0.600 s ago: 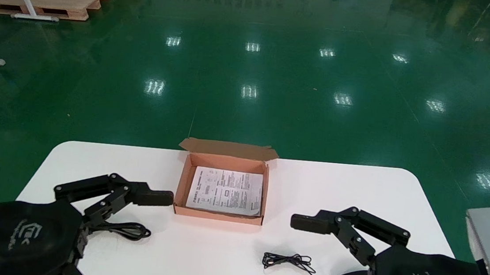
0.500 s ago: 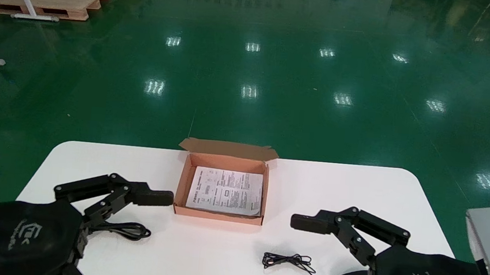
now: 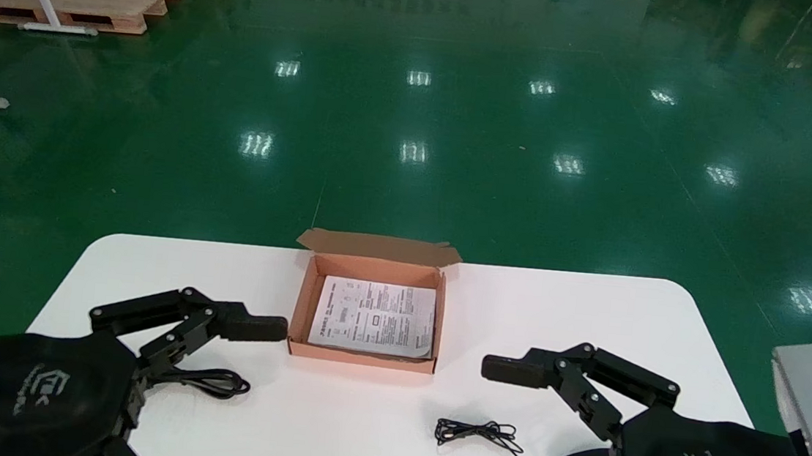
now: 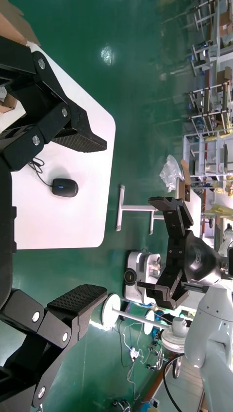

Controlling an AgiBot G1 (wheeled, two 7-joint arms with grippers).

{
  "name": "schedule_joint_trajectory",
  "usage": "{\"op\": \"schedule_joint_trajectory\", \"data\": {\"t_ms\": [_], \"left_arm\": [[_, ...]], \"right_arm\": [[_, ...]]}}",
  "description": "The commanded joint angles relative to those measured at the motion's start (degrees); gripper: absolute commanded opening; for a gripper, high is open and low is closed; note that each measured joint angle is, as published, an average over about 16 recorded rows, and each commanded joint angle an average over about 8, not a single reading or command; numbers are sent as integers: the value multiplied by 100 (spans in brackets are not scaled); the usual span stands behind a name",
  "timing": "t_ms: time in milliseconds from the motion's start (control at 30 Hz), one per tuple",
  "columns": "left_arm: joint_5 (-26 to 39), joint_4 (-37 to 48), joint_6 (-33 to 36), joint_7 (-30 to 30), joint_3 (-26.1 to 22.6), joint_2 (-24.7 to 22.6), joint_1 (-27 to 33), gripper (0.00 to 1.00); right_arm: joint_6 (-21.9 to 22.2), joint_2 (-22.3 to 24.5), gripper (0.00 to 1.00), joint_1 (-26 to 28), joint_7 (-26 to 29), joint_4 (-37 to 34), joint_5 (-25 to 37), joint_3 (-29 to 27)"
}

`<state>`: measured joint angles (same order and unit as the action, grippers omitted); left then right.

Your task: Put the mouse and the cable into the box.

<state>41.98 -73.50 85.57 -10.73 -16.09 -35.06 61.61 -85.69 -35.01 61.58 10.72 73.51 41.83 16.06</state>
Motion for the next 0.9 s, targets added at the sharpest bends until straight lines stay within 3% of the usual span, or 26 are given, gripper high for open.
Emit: {"op": "schedule_joint_trajectory", "data": {"t_ms": [33, 733, 900], "left_arm": [[0, 0, 0, 0, 0, 0, 0, 100], [19, -7, 12, -2, -9, 11, -2, 100], [752, -142, 223, -103, -317, 224, 231, 100]], "right_arm": [[0, 0, 100, 0, 0, 0, 0, 0], [-18, 14, 100, -6, -9, 18, -5, -13], [79, 4, 100, 32, -212, 158, 535, 144]]}}
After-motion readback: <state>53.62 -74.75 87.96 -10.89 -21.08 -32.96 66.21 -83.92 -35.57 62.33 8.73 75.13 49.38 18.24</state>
